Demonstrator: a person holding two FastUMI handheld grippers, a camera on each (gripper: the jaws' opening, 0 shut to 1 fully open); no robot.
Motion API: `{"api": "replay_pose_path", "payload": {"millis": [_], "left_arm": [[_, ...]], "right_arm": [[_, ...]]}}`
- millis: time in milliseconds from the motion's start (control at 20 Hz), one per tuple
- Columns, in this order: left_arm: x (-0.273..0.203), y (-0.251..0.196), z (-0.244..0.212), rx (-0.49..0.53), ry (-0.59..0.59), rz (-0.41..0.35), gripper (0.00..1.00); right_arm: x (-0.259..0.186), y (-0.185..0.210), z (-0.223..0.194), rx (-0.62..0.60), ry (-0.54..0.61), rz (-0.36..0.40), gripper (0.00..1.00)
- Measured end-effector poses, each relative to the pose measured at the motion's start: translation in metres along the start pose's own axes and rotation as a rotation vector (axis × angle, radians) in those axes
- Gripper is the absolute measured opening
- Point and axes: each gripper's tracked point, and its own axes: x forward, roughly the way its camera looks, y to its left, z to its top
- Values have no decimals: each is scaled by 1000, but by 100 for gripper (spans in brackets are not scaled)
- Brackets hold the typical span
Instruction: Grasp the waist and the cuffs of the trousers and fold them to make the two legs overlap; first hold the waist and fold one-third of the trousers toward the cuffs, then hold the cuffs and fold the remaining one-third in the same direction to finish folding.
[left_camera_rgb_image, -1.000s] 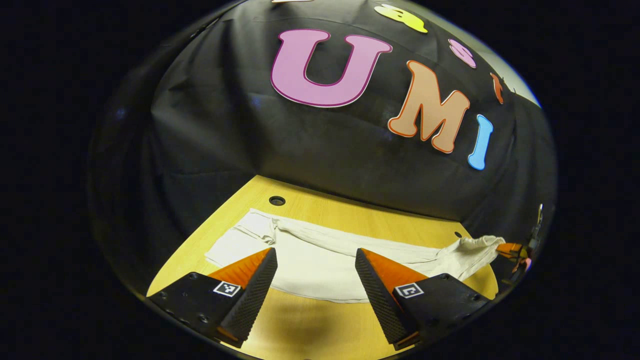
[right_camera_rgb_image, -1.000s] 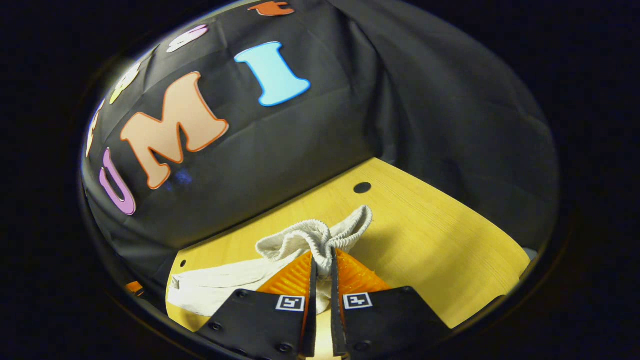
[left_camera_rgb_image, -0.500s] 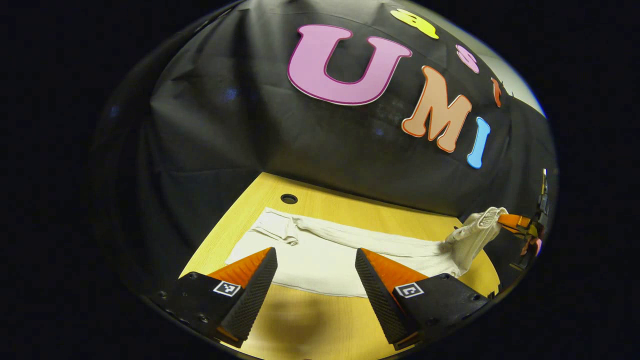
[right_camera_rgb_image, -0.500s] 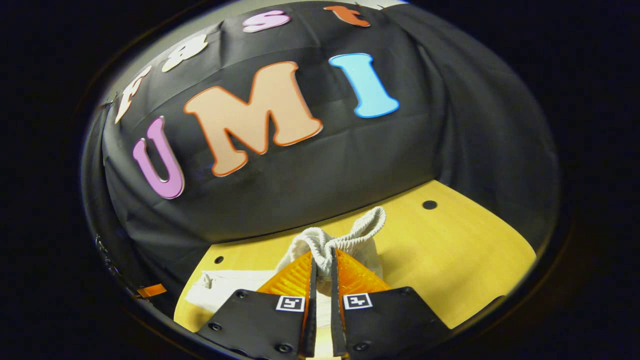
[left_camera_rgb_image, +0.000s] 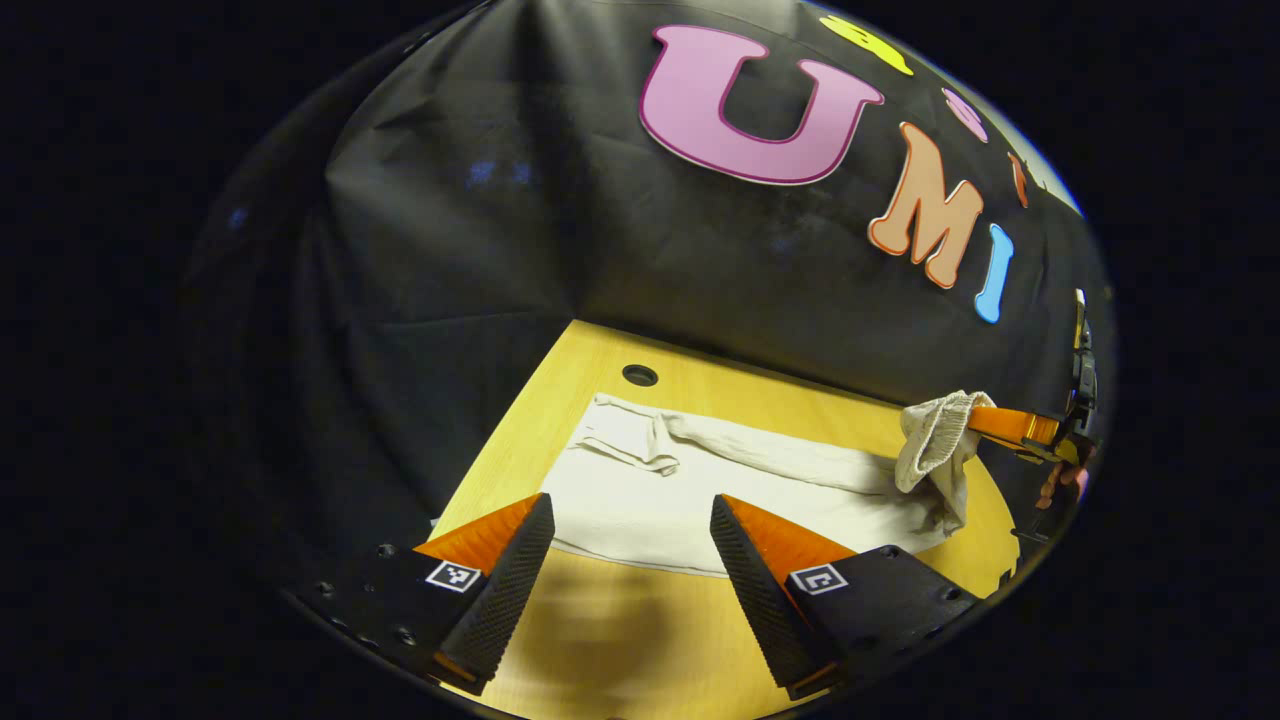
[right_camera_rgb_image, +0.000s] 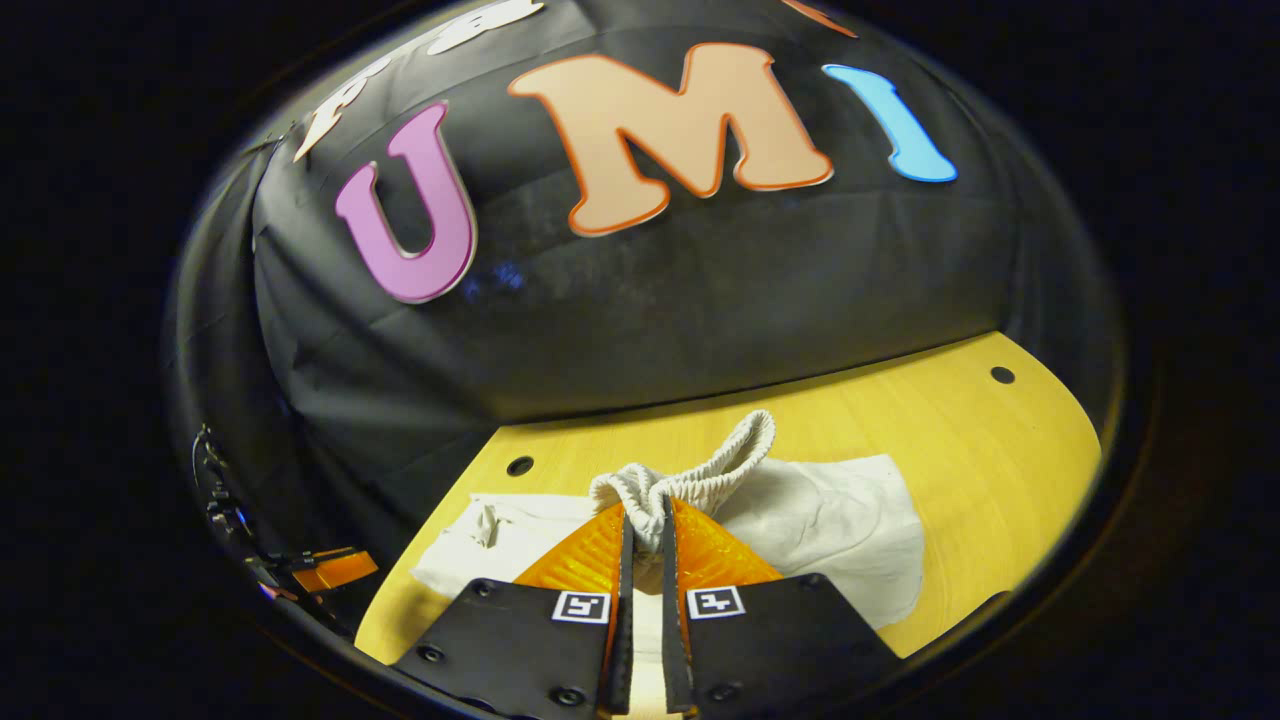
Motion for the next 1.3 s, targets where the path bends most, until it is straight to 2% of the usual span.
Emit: {"api": "replay_pose_path", "payload": {"millis": [150, 250, 300, 500, 550, 600, 650, 800, 850, 900, 1150, 1250, 1300], "left_arm": [[1, 1, 2, -5, 17, 23, 95], [-1, 1, 3, -5, 38, 38, 95], [-1, 0, 4, -7, 49, 42, 96], [3, 5, -6, -17, 107, 70, 96], [1, 8, -10, -19, 125, 83, 96], [1, 10, -14, -23, 141, 94, 96], [4, 12, -20, -27, 154, 100, 96], [6, 16, -27, -29, 174, 123, 96], [7, 16, -29, -28, 178, 133, 96], [6, 17, -28, -23, 179, 143, 95], [5, 22, -30, -20, 175, 194, 94], [5, 23, -29, -22, 174, 225, 84], [5, 24, -29, -16, 176, 237, 85]], "right_arm": [[13, 11, -30, -34, 77, 29, 16], [13, 11, -42, -39, 117, 40, 27], [18, 9, -47, -51, 123, 38, 22], [5, -5, -46, -96, 109, -19, 98], [4, -9, -44, -100, 106, -33, 99], [1, -15, -42, -99, 107, -42, 91], [-1, -19, -42, -98, 107, -52, 96], [-9, -40, -38, -98, 94, -106, 96], [-13, -48, -37, -95, 90, -120, 92], [-17, -54, -39, -89, 94, -132, 96], [-35, -85, -41, -33, 92, -185, 97], [-42, -95, -38, -7, 79, -205, 96], [-45, -100, -37, -4, 73, -214, 96]]}}
